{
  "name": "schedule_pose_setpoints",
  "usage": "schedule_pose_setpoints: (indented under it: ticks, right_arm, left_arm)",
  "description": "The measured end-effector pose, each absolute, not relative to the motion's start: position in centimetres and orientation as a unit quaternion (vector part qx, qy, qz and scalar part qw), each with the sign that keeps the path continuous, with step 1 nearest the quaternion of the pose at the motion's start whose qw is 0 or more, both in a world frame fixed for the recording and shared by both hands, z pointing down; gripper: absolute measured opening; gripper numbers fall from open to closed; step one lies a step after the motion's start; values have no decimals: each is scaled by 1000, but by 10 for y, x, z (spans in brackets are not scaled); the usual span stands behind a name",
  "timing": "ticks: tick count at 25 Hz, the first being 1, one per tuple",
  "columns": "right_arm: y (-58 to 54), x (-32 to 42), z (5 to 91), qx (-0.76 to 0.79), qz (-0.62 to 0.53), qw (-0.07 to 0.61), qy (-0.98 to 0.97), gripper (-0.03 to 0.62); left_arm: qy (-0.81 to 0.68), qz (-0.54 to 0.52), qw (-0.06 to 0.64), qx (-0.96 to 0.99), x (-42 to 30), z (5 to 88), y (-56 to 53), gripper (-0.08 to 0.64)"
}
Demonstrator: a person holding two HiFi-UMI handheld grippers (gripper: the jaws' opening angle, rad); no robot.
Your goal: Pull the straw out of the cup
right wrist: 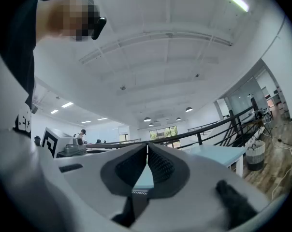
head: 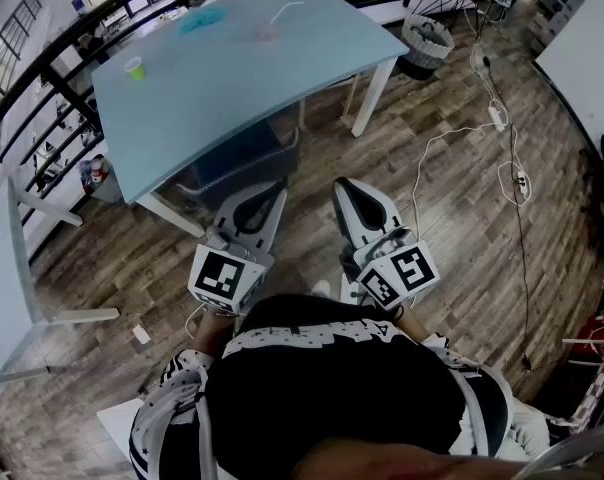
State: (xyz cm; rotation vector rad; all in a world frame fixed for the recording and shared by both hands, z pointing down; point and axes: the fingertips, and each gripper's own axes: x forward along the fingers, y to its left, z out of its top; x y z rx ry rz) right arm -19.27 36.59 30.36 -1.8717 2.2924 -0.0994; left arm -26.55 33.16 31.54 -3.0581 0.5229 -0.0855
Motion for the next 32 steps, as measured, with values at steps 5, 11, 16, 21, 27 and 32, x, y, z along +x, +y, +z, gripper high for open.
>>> schedule_pose_setpoints:
  ticks: [5, 11, 16, 21, 27, 32]
  right_arm:
    - [371, -189, 305, -628, -35, 94, 772, 26]
    - [374, -182, 308, -624, -43, 109, 772, 27]
    - [376, -173, 309, -626, -47, 114, 770, 28]
    - [373, -160, 309, -625, -45, 113, 771, 28]
    - [369, -148, 309, -618, -41, 115, 777, 28]
    - [365, -146, 309, -601, -25, 98, 793, 28]
  left_arm:
    - [171, -23, 22, -985, -262, 314, 337, 15]
    - [179, -26, 24, -983, -259, 314, 337, 14]
    - [180, -29, 25, -983, -251, 315, 339, 15]
    - [181, -28, 25, -983, -241, 316, 336, 15]
    - [189, -31, 27, -981, -229, 319, 330, 15]
    - [194, -25, 29, -980, -216, 317, 327, 14]
